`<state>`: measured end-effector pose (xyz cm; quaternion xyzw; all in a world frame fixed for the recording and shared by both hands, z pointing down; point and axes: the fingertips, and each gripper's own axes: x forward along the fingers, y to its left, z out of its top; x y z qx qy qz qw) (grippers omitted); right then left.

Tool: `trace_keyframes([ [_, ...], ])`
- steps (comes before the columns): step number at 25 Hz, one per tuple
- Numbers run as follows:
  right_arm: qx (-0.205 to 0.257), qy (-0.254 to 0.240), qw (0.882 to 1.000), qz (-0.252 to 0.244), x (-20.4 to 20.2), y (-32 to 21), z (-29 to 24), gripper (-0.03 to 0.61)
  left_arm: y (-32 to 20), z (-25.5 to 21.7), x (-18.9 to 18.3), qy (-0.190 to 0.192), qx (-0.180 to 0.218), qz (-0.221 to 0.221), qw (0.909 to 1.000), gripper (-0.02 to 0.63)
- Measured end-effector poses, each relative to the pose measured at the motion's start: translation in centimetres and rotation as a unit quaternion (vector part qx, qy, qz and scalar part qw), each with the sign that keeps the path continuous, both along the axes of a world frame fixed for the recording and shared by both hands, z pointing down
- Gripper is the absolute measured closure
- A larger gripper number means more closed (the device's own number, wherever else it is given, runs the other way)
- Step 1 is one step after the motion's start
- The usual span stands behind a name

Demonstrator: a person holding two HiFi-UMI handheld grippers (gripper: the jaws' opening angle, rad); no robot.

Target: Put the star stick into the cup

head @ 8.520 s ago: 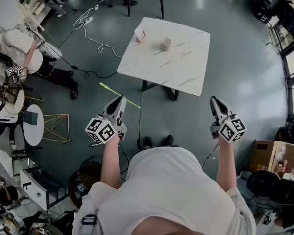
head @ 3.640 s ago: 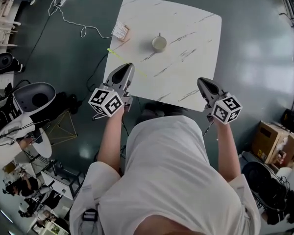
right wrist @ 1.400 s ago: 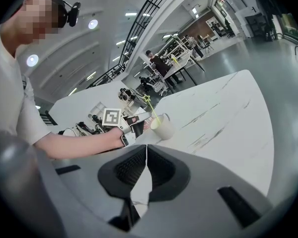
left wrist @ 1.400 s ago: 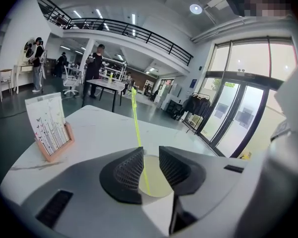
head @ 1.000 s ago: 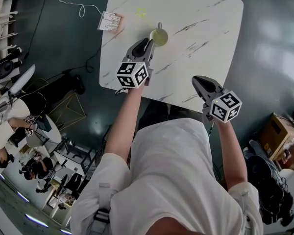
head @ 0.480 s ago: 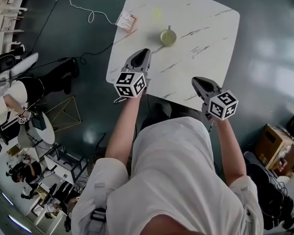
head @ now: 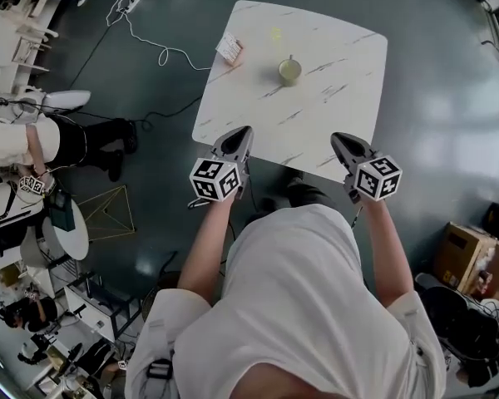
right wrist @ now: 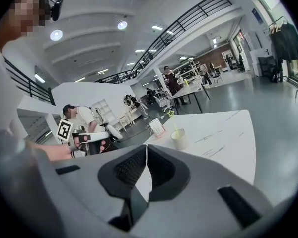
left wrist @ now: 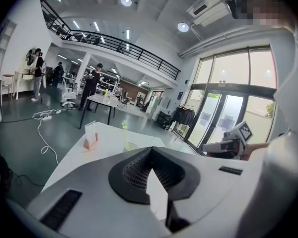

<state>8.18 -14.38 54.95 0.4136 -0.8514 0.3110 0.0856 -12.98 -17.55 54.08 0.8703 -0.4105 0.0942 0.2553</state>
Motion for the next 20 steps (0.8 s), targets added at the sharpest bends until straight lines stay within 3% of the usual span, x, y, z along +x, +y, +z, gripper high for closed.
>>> trace_keyframes([
  [8, 0.041, 0.012, 0.999, 0.015, -1.2, 7.9, -4.0, 0.552, 10.4, -3.1, -1.2, 0.020, 0.017, 0.050, 0.9984, 0.600],
  [20, 0.072, 0.007, 0.995, 0.062, -1.0, 18.6, -8.5, 0.552, 19.1, -4.1, -2.3, 0.040, -0.001, 0.062, 0.9973, 0.600],
])
